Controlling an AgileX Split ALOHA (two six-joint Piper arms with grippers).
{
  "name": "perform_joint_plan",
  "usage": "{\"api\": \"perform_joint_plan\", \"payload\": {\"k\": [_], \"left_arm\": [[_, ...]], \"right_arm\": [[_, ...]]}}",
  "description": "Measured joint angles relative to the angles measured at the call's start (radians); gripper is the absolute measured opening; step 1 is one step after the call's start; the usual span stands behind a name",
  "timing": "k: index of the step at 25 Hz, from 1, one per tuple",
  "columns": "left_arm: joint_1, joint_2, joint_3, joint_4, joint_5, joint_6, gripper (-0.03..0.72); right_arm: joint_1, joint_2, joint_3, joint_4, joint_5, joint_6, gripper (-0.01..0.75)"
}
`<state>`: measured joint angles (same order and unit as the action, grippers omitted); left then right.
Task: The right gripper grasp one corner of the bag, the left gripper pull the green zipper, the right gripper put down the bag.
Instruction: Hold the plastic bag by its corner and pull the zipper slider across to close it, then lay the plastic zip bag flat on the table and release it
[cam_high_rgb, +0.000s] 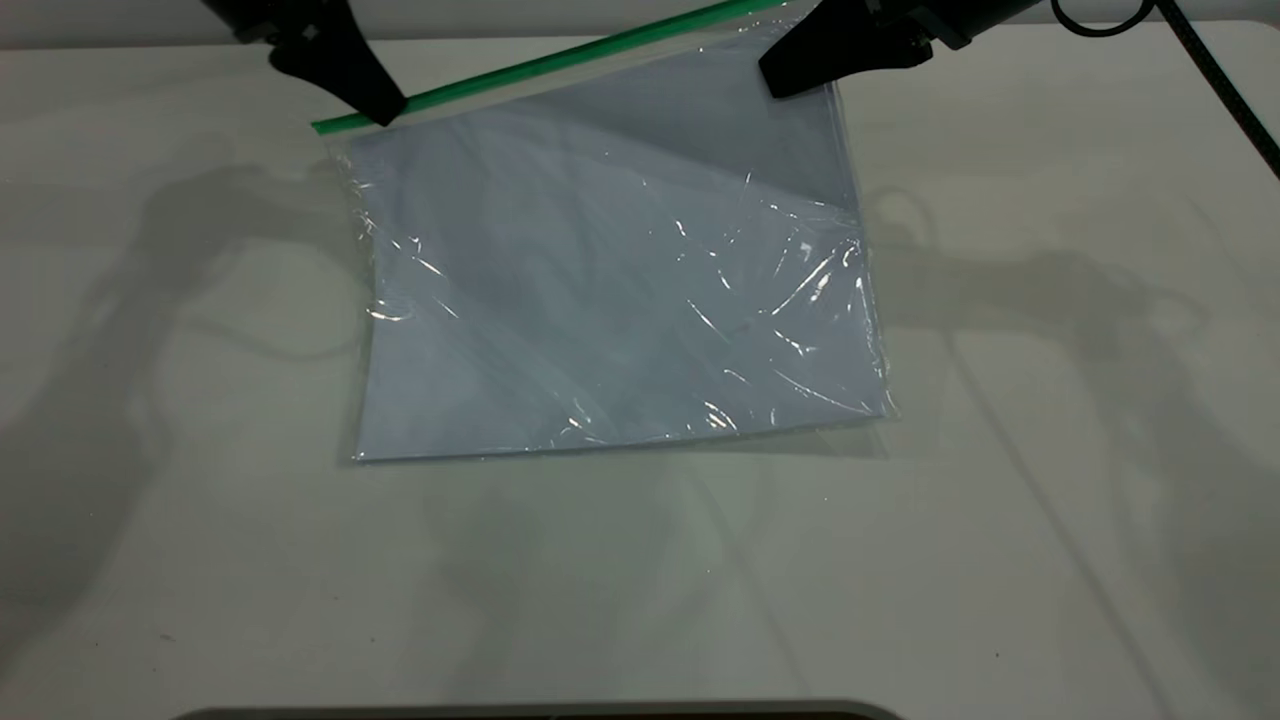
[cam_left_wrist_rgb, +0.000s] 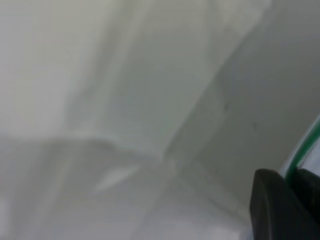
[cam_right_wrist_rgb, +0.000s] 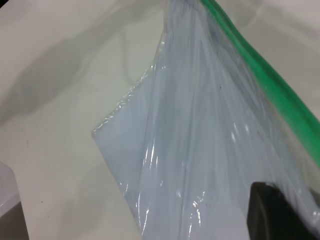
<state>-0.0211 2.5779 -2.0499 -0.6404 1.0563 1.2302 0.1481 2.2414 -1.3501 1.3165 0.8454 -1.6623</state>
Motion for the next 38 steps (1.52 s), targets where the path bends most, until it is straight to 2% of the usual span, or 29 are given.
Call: {"api": "perform_joint_plan", "payload": {"k": [11, 14, 16, 19, 22, 24, 27, 32, 35, 38], "left_arm": [[0.031, 0.002, 0.0, 0.043, -0.001, -0.022, 0.091], [0.032, 0.002, 0.0, 0.0, -0.01, -0.029, 0.117], [0.035, -0.006, 0.0, -0.062, -0.025, -0.031, 0.158], [0.034, -0.047, 0.0, -0.151, -0.026, -0.033, 0.273], [0.016, -0.114, 0.0, -0.227, -0.002, -0.034, 0.384], [-0.003, -0.151, 0.0, -0.267, 0.036, -0.037, 0.423], [-0.039, -0.197, 0.0, -0.301, 0.097, -0.068, 0.439], [-0.104, -0.278, 0.0, -0.291, 0.111, -0.125, 0.442], [-0.127, -0.343, 0.0, -0.259, 0.111, -0.154, 0.442], [-0.131, -0.427, 0.0, -0.2, 0.111, -0.218, 0.443]], "right_arm": [[-0.003, 0.0, 0.0, -0.003, -0.007, 0.0, 0.036], [-0.006, 0.0, 0.0, -0.014, -0.012, 0.0, 0.036], [-0.009, 0.002, 0.0, -0.029, -0.022, 0.0, 0.036], [-0.01, 0.026, 0.0, -0.032, -0.082, 0.001, 0.036], [-0.01, 0.063, 0.0, 0.002, -0.162, 0.001, 0.046], [-0.01, 0.092, 0.0, 0.033, -0.2, 0.001, 0.066], [-0.009, 0.118, 0.0, 0.05, -0.244, 0.001, 0.15], [-0.009, 0.093, 0.0, -0.087, -0.378, 0.035, 0.45], [-0.013, 0.02, 0.0, -0.243, -0.418, 0.166, 0.592], [-0.016, -0.094, 0.0, -0.461, -0.366, 0.41, 0.642]]}}
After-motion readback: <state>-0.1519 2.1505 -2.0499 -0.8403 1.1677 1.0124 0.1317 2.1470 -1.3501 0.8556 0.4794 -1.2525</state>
